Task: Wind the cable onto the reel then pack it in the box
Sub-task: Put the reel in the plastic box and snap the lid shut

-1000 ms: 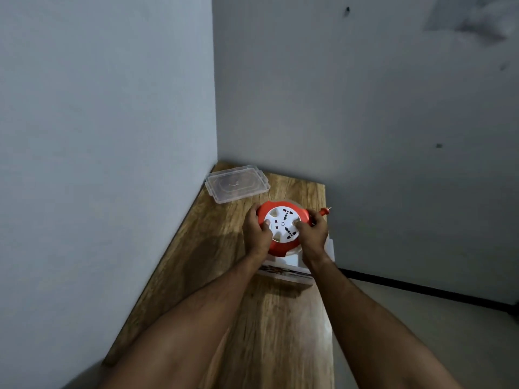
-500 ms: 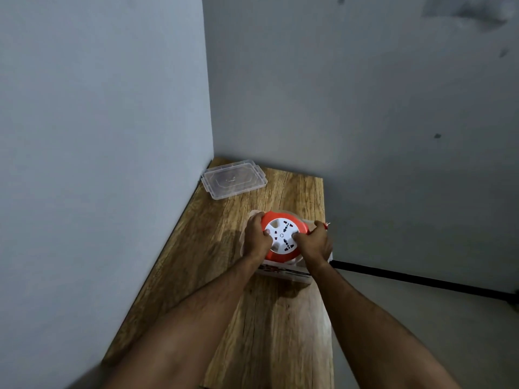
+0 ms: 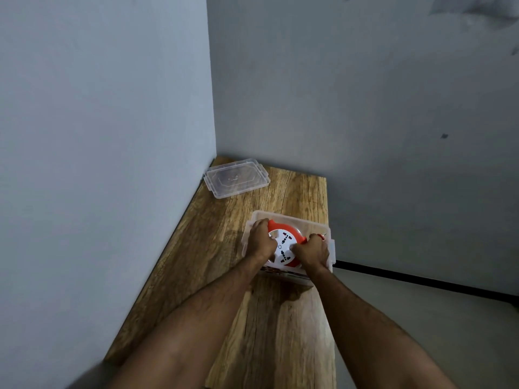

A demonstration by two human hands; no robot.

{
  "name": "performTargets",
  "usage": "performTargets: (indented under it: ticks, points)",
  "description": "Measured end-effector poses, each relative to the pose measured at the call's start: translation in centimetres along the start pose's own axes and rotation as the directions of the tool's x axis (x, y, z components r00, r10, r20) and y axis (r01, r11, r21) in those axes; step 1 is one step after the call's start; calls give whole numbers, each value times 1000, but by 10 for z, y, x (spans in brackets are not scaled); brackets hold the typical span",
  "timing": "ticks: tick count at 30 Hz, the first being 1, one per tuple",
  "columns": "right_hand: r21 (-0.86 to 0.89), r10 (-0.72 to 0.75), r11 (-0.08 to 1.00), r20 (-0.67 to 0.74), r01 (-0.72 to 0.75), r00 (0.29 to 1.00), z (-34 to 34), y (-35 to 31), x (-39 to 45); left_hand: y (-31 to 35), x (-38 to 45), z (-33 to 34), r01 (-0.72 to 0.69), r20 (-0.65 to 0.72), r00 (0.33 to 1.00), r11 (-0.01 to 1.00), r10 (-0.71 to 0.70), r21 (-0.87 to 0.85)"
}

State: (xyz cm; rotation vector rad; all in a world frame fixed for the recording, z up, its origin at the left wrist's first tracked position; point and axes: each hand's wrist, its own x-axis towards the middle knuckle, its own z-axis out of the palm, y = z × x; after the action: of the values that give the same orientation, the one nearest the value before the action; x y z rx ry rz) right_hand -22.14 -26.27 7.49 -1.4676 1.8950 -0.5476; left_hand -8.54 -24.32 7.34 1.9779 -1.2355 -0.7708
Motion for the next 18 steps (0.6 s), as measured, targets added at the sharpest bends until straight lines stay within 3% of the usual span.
performTargets:
  ticks: [18]
  points:
    - [-28, -1, 1000, 25, 2, 1000, 2, 7, 9, -1, 1, 1, -26, 22, 999, 1000, 26, -1]
